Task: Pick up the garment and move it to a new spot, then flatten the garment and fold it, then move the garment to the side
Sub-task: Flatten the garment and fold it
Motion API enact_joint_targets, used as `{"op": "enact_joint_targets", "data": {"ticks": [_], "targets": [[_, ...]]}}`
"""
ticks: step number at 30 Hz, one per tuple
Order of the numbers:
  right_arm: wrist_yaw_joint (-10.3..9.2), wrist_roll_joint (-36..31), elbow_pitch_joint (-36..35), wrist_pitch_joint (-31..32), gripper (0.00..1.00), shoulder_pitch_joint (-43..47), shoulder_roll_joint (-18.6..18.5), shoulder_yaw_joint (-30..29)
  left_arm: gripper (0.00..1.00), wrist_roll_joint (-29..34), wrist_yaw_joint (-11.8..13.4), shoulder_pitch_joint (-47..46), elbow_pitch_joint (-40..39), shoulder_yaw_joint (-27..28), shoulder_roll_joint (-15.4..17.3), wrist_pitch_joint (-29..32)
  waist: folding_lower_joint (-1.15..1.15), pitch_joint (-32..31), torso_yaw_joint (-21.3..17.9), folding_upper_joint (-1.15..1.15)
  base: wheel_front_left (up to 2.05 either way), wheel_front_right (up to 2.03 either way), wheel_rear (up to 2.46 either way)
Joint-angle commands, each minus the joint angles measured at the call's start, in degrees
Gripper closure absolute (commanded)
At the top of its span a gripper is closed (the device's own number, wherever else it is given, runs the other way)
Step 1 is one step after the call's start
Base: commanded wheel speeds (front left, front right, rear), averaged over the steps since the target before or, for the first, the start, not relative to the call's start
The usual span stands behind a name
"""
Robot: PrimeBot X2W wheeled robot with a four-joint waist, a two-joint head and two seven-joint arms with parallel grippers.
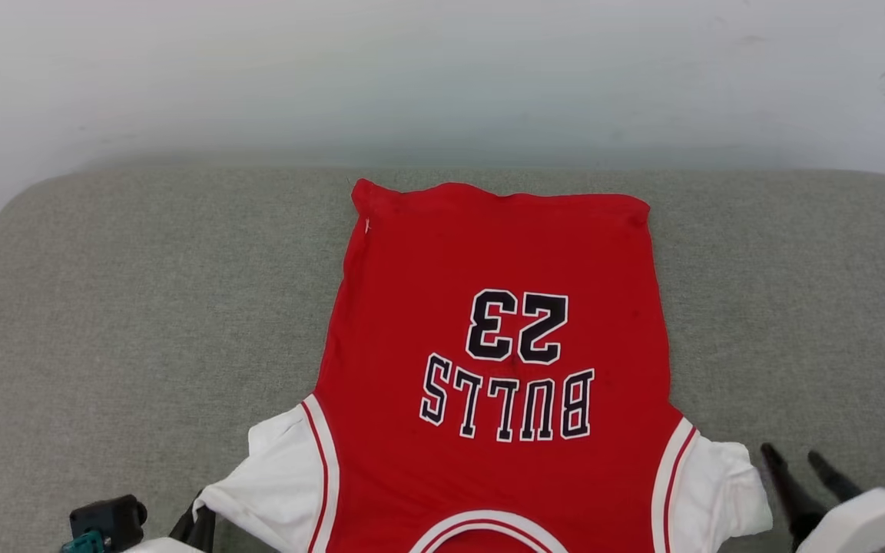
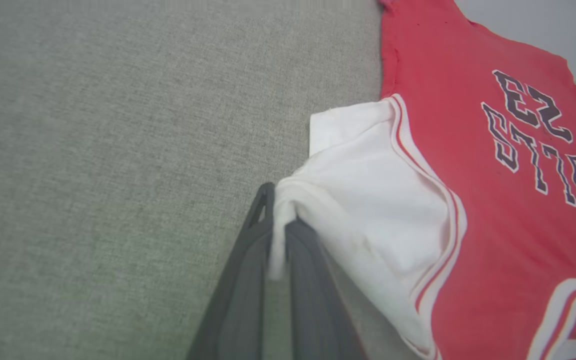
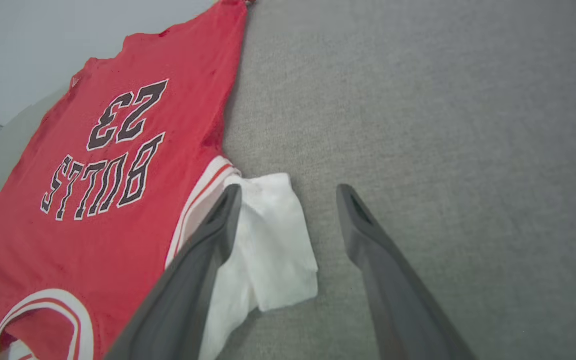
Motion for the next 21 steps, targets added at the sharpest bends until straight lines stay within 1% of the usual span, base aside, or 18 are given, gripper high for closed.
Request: {"op": "enact_joint_targets", "data": {"ticks": [1,3,4,6,7,12,21], "targets": [[-0.03,-1.38,-0.09,-0.42,0.00,-2.12,-1.00,-0.47,1.00,0.34,0.17,-0.95,-0.20,0.09,0.03,-0.38,0.00,0.59,0.20,0.00,0.00,0.00,0.00],[-0.03,-1.17,1.16,0.04,0.00,-5.74,-0.80,-1.21,1.00,0.85,0.35,-1.84,-0.93,0.05,-0.07,-1.05,0.00,1.42,0.38,0.00,0.00,0.00,0.00],[-0.04,-1.87,2.23,0.26,0.00,-7.92,-1.63,-1.62,1.00,1.16,0.43,-2.41,-1.31,0.01,-0.07,-1.33,0.00,1.99,0.55,0.00,0.00,0.00,0.00],[-0.03,-1.25,5.36,1.47,0.00,-12.76,-2.37,-2.14,1.00,1.82,0.49,-3.82,-2.37,-0.15,-0.06,-1.81,0.00,3.42,1.16,0.00,0.00,0.00,0.00],[-0.03,-0.46,10.49,3.46,0.00,-19.48,-4.11,-2.39,1.00,2.72,0.59,-6.11,-4.28,-0.44,-0.36,-2.35,0.00,6.27,2.89,0.00,0.00,0.00,0.00],[-0.03,0.53,19.32,8.88,0.00,-31.22,-7.57,-1.34,1.00,4.15,0.52,-10.05,-6.61,-1.13,-1.42,-3.57,0.00,10.92,6.30,0.00,0.00,0.00,0.00],[-0.03,0.80,27.35,21.56,0.00,-48.90,-13.00,2.22,1.00,6.54,0.34,-15.53,-10.77,-3.87,-4.26,-4.20,0.00,19.37,12.51,0.00,0.00,0.00,0.00]]}}
